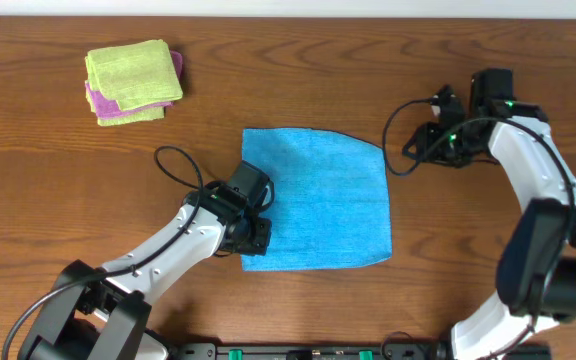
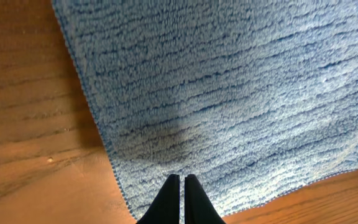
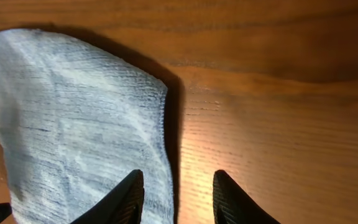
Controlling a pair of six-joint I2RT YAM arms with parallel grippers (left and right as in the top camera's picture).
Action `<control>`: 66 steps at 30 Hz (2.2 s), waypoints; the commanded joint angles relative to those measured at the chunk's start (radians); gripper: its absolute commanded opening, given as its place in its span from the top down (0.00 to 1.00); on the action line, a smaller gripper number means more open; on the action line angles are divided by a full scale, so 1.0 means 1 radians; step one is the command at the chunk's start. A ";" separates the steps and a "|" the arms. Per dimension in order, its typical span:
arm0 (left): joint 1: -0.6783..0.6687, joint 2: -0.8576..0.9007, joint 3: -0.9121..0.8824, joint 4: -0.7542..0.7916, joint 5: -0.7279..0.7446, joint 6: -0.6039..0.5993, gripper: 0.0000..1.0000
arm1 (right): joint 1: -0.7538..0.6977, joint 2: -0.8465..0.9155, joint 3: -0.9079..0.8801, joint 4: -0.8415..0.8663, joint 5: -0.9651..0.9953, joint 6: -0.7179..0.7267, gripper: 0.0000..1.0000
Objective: Fold the cloth
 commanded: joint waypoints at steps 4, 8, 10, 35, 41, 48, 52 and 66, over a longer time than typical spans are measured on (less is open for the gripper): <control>-0.003 -0.014 -0.036 0.022 -0.001 -0.006 0.94 | 0.011 0.062 0.012 0.014 -0.079 -0.019 0.64; -0.006 -0.013 -0.060 0.057 0.002 -0.024 0.94 | 0.012 0.066 0.012 0.029 -0.079 -0.019 0.63; -0.011 -0.012 -0.077 0.084 0.003 -0.032 0.94 | 0.013 0.066 0.012 0.033 -0.079 -0.019 0.62; -0.031 -0.011 -0.183 0.138 0.031 -0.076 0.94 | 0.051 0.122 0.012 0.036 -0.079 -0.018 0.62; -0.031 -0.011 -0.183 0.138 0.031 -0.076 0.94 | 0.056 0.136 0.012 0.107 -0.131 0.023 0.62; -0.031 -0.011 -0.183 0.138 0.032 -0.076 0.94 | 0.056 0.153 0.012 0.166 -0.154 0.071 0.61; -0.031 -0.011 -0.182 0.138 0.032 -0.076 0.94 | 0.057 0.185 0.012 0.164 -0.177 0.087 0.61; -0.031 -0.011 -0.182 0.141 0.032 -0.076 0.94 | 0.071 0.246 0.012 0.246 -0.253 0.152 0.59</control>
